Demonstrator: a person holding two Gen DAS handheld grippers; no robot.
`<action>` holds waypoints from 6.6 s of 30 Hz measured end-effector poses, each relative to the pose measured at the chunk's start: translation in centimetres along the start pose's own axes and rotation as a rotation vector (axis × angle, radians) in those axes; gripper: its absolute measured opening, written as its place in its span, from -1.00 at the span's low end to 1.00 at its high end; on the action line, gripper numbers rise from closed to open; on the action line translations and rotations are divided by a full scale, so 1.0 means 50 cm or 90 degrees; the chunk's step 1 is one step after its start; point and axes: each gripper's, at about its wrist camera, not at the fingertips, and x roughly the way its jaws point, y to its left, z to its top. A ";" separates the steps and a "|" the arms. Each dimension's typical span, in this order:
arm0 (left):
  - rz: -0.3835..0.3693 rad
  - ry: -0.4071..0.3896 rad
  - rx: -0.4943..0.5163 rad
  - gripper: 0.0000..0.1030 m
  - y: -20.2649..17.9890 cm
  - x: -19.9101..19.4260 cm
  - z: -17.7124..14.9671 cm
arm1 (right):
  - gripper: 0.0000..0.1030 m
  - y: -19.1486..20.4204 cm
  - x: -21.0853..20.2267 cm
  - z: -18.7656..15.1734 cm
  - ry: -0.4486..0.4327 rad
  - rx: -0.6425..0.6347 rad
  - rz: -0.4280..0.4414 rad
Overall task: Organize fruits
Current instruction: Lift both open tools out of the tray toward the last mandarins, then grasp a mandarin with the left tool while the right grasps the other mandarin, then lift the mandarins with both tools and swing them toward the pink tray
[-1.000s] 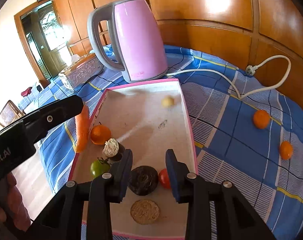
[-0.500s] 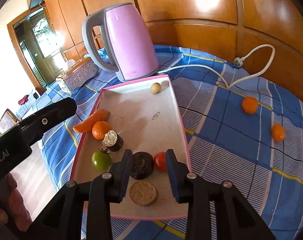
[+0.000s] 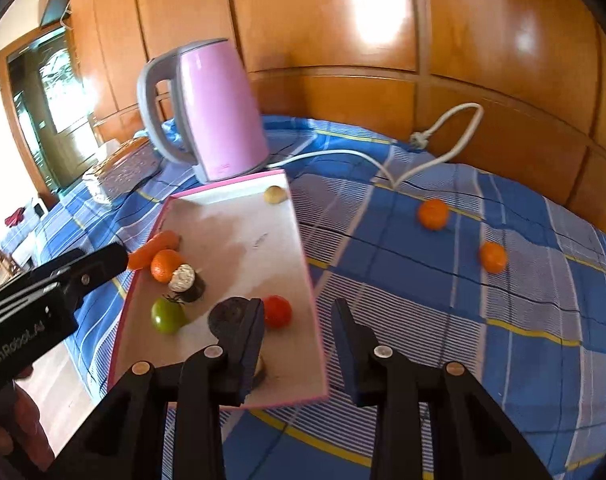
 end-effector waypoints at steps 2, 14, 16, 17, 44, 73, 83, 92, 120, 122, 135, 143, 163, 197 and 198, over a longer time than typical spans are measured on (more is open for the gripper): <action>0.002 -0.014 0.014 0.47 -0.013 -0.014 -0.009 | -0.30 -0.013 -0.008 -0.005 -0.007 0.012 -0.011; 0.014 -0.021 0.068 0.74 -0.080 -0.052 -0.046 | -0.28 -0.094 -0.073 -0.030 -0.041 0.081 -0.065; 0.010 -0.022 0.069 0.78 -0.083 -0.059 -0.051 | -0.28 -0.106 -0.087 -0.039 -0.045 0.090 -0.075; 0.003 -0.023 0.066 0.80 -0.083 -0.063 -0.054 | -0.28 -0.109 -0.092 -0.043 -0.046 0.093 -0.079; -0.073 0.003 0.062 0.99 -0.060 -0.066 -0.093 | 0.40 -0.144 -0.163 -0.085 -0.083 0.097 -0.247; -0.100 0.072 0.132 0.95 -0.226 0.136 0.028 | 0.00 -0.400 0.136 0.053 0.046 0.199 -0.175; -0.139 0.121 0.139 0.36 -0.303 0.227 0.075 | -0.45 -0.399 0.169 0.063 0.057 0.160 -0.156; -0.164 0.161 0.152 0.36 -0.409 0.339 0.094 | -0.45 -0.442 0.117 0.014 0.047 0.186 -0.166; -0.176 0.180 0.155 -0.27 -0.434 0.328 -0.002 | -0.25 -0.465 0.140 0.018 0.053 0.178 -0.093; -0.172 0.185 0.156 -0.27 -0.419 0.300 -0.034 | -0.24 -0.463 0.153 0.021 0.059 0.182 -0.091; -0.177 0.171 0.168 -0.26 -0.415 0.313 -0.074 | -0.25 -0.430 0.098 -0.031 0.073 0.178 -0.122; -0.187 0.159 0.158 -0.25 -0.406 0.315 -0.077 | -0.25 -0.459 0.075 -0.085 0.067 0.223 -0.180; -0.165 0.145 0.182 -0.22 -0.413 0.313 -0.087 | -0.01 -0.445 0.090 -0.083 0.065 0.183 -0.199; -0.199 0.115 0.178 -0.29 -0.343 0.131 -0.084 | -0.24 -0.438 0.001 -0.147 0.047 0.268 -0.139; -0.198 0.115 0.178 -0.29 -0.341 0.128 -0.086 | -0.24 -0.438 0.002 -0.145 0.049 0.266 -0.142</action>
